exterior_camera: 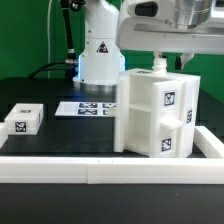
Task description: Assemble cabinet
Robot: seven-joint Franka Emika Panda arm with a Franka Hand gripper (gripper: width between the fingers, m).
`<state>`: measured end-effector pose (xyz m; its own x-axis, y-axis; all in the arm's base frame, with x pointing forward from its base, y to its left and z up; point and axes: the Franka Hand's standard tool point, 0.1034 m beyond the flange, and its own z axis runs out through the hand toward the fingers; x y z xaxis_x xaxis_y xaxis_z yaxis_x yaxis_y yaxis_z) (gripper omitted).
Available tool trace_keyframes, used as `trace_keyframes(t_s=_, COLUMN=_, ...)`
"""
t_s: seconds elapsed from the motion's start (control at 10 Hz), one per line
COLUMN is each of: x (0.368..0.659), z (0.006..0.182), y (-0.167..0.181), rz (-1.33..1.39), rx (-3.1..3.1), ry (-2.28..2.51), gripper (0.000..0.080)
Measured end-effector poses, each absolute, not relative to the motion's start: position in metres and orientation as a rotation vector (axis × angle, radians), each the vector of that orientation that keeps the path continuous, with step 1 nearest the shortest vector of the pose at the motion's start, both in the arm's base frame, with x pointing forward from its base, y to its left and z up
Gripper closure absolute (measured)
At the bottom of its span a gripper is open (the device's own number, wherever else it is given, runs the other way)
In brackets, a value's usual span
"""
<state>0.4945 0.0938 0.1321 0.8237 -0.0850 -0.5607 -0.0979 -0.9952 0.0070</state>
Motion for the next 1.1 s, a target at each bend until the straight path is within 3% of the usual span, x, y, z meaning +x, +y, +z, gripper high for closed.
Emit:
trace_keyframes(t_s=0.3, x=0.494, z=0.132, y=0.094, rz=0.915, rx=-2.979, ry=0.149, gripper=0.0628)
trace_keyframes(t_s=0.4, x=0.494, z=0.132, y=0.094, rz=0.915, rx=-2.979, ry=0.149, gripper=0.0422)
trace_keyframes(t_s=0.5, x=0.494, z=0.132, y=0.094, rz=0.913, rx=-2.981, ry=0.151, gripper=0.0422)
trace_keyframes(t_s=0.6, x=0.495, z=0.132, y=0.094, rz=0.867, rx=-3.002, ry=0.168, gripper=0.0214)
trace_keyframes(t_s=0.7, x=0.489, z=0.129, y=0.092, rz=0.783, rx=-3.040, ry=0.202, gripper=0.0056)
trace_keyframes(t_s=1.1, x=0.458, z=0.107, y=0.088, rz=0.551, rx=-3.118, ry=0.304, gripper=0.0001)
